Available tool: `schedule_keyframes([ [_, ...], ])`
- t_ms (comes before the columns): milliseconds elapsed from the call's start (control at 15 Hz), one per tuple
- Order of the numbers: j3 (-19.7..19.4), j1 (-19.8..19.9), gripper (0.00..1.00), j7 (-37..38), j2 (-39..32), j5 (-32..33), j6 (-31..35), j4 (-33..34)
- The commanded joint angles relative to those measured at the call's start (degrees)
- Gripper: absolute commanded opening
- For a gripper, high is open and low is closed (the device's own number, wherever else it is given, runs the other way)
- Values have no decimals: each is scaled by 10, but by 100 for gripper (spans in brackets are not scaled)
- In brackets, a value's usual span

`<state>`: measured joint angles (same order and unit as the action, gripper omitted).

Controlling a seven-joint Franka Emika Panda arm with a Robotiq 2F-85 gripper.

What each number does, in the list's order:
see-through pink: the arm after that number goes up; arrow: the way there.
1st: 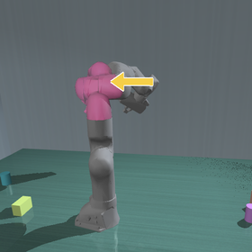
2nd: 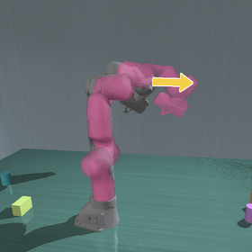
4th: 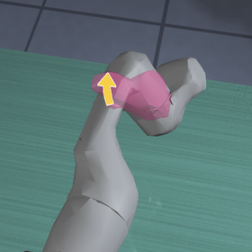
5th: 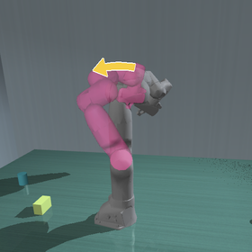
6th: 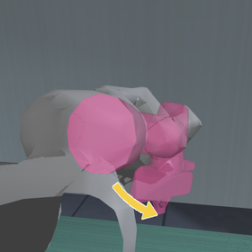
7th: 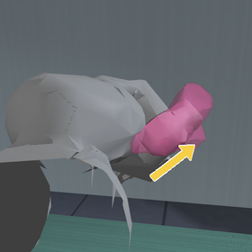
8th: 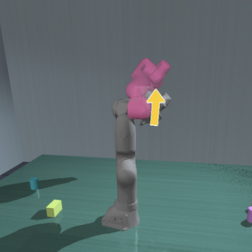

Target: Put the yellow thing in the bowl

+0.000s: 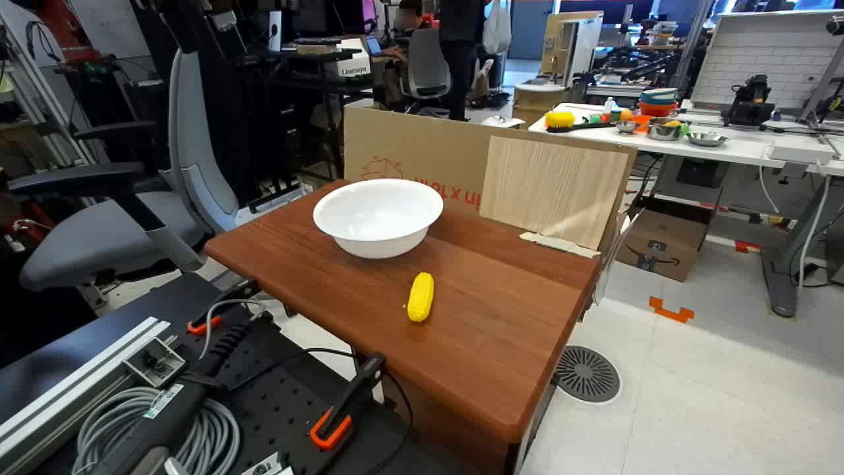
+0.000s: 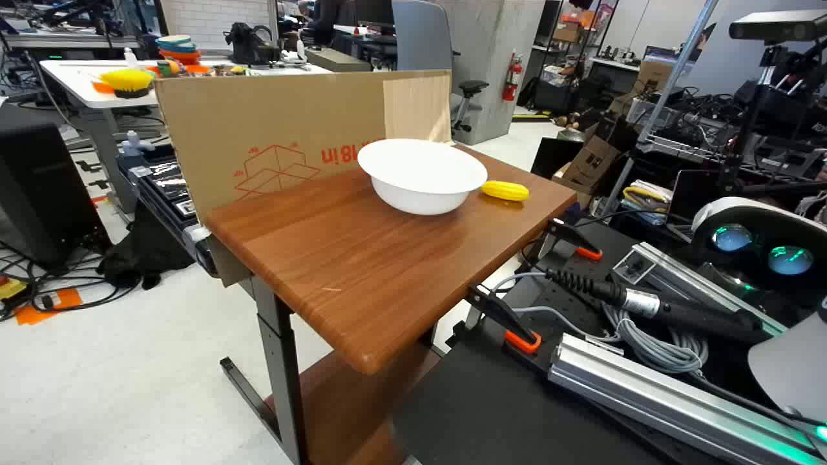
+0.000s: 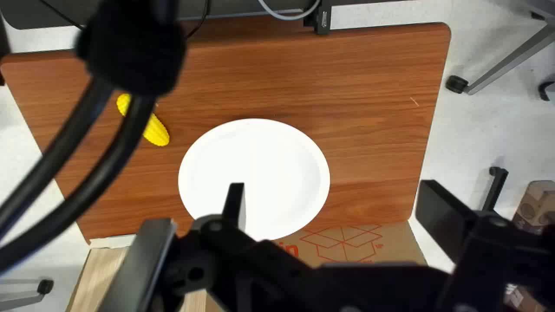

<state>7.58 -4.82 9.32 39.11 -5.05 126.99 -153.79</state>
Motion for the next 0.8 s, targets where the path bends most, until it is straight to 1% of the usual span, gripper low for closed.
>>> schedule_keyframes([
  [0, -1, -1, 100, 0, 0, 1, -2, 1],
  [467, -1, -1, 100, 0, 0, 1, -2, 1],
  [667, 0, 6, 100, 1, -29, 8, 8, 20],
  [733, -7, 7, 100, -7, -41, 8, -1, 30],
])
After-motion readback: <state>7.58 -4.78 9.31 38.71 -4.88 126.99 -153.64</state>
